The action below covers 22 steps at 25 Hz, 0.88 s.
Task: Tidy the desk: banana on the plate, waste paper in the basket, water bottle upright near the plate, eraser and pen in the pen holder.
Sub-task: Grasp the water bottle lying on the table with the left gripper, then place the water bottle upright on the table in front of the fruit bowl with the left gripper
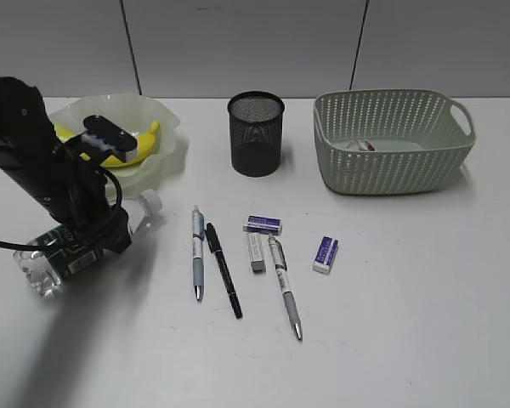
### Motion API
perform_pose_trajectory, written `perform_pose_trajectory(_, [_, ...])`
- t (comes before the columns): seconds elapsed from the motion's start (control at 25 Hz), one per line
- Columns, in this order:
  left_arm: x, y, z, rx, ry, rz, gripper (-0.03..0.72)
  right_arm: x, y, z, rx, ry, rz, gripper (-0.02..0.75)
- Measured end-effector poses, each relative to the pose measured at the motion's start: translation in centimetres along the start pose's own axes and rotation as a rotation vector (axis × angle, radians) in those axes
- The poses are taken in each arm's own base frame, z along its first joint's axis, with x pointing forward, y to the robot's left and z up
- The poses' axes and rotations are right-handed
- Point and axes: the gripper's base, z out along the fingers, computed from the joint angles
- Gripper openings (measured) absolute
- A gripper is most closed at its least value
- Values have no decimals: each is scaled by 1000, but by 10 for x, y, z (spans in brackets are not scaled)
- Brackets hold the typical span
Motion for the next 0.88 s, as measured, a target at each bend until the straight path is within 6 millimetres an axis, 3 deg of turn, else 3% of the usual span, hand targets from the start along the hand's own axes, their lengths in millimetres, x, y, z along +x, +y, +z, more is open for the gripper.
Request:
perform_pose_trajectory(0.44, [4,-16,-8,70,65,-3,501,0,0,0,1,0,-1,549])
perform_pose_trajectory(0.68, [-1,-22,-50,88,-60,-77,501,0,0,0,1,-1,-1,549])
perform_pose_trajectory(0.88, [16,-30,-87,15,-240,-115,501,0,0,0,1,-1,-1,549])
